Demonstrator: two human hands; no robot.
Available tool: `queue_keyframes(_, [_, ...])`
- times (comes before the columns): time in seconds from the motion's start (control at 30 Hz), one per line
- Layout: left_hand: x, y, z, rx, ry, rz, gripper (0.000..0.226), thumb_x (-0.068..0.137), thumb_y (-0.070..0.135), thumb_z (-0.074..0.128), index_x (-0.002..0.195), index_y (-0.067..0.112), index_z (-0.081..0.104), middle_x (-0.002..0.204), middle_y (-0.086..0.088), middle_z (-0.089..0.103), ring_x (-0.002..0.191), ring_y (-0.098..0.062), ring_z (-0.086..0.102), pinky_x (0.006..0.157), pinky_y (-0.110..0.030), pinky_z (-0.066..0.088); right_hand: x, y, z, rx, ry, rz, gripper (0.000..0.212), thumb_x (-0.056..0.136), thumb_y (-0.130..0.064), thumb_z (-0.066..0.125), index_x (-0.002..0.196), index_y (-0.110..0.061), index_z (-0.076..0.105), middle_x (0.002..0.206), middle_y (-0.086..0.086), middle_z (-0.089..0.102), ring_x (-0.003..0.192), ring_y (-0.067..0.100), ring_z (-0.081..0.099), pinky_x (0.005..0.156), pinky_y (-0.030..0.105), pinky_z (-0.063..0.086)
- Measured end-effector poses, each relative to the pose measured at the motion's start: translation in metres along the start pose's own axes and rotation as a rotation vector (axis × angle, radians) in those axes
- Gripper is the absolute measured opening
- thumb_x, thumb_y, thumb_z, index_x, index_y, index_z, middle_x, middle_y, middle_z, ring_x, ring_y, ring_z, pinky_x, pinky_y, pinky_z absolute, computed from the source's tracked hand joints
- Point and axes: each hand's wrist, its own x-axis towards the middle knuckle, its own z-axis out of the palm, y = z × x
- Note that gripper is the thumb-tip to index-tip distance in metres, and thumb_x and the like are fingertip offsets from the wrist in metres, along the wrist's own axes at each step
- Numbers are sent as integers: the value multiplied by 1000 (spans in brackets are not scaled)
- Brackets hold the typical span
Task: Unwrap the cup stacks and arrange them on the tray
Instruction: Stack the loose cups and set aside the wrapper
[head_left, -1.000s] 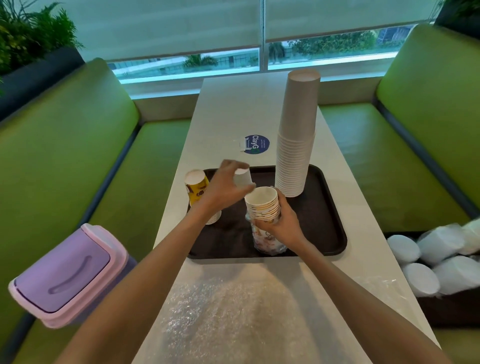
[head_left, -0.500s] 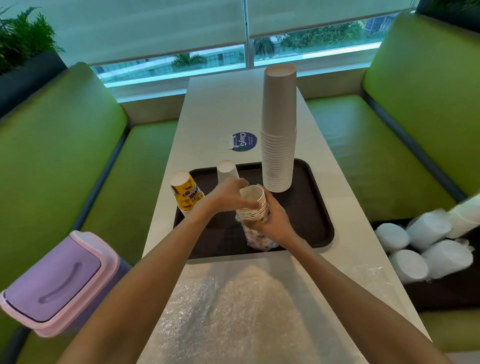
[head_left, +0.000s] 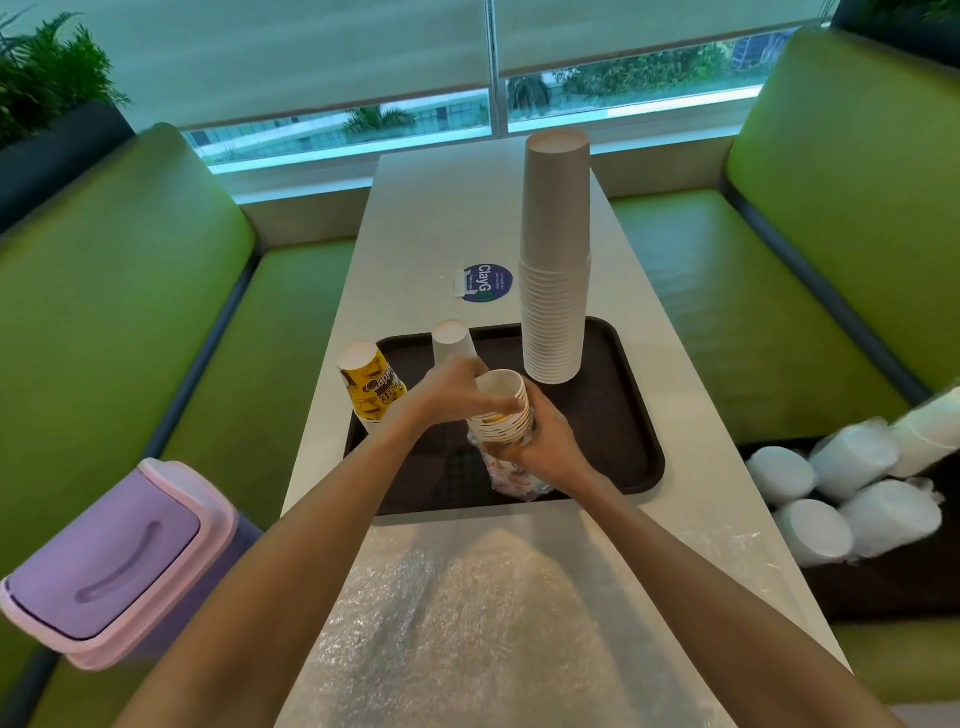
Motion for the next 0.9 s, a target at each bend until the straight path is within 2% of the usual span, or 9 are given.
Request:
queue_keyframes(0.17, [0,3,-6,-40,41,-11,52,77,44,73,112,8,61,105,-6,64,96,-17,63,65,-19,47,-2,-3,-2,23,-3,-36,89,67,-33,86,141,-29,38,132,-5,55,120,12,55,101,36,47])
queue_keyframes(0.27, [-5,7,-22,-80,105,-12,51,79,40,72,115,6,57,105,-5,59,90,-14,58,64,-18,46,-3,-4,-5,41,10,-56,79,69,-30,85,136,-27,42,126,-8,58,115,9,58,99,35,49])
queue_keyframes(0.33, [-10,7,-35,-128,103,-39,53,81,38,70,121,9,52,108,-3,55,94,-15,54,64,-18,44,-4,-6,-7,47,16,-67,75,71,-28,84,133,-27,43,123,-9,60,112,8,59,96,33,51])
queue_keyframes(0.43, [-19,0,-50,-138,-5,-117,56,83,37,67,128,13,45,111,-1,51,96,-16,52,64,-19,42,-4,-10,-7,38,10,-71,74,72,-24,84,132,-30,41,122,-10,59,111,5,59,93,23,49])
queue_keyframes(0.53, [-29,-8,-57,-122,-132,-188,45,86,32,66,123,16,45,107,0,53,86,-10,50,69,-20,41,-5,-13,-7,36,23,-72,72,71,-24,84,128,-34,43,118,-15,59,108,-3,58,88,16,48])
queue_keyframes(0.63, [-34,-14,-53,-143,-246,-253,48,85,27,68,126,17,45,113,-2,54,97,-15,51,83,-27,44,-5,-14,-6,36,24,-50,75,70,-24,85,129,-35,39,116,-20,55,107,-3,56,90,18,46])
queue_keyframes(0.77, [-41,-18,-43,-192,-281,-273,39,84,28,68,116,17,48,110,-2,58,101,-17,55,85,-28,47,-5,-14,-6,26,38,-38,82,70,-24,85,136,-26,37,122,-12,52,114,5,52,96,25,44])
queue_keyframes(0.83, [-43,-22,-45,-306,-240,-240,46,77,33,73,114,15,54,110,-4,63,98,-17,59,84,-27,49,-6,-14,-6,28,43,-33,79,70,-22,85,132,-29,37,121,-12,52,112,3,50,94,21,42])
queue_keyframes(0.9, [-44,-26,-56,-473,-109,-181,41,73,30,74,107,18,56,102,-2,66,96,-17,62,85,-29,52,-7,-15,-6,30,43,-20,81,71,-22,84,137,-25,36,125,-9,50,115,5,48,98,24,42])
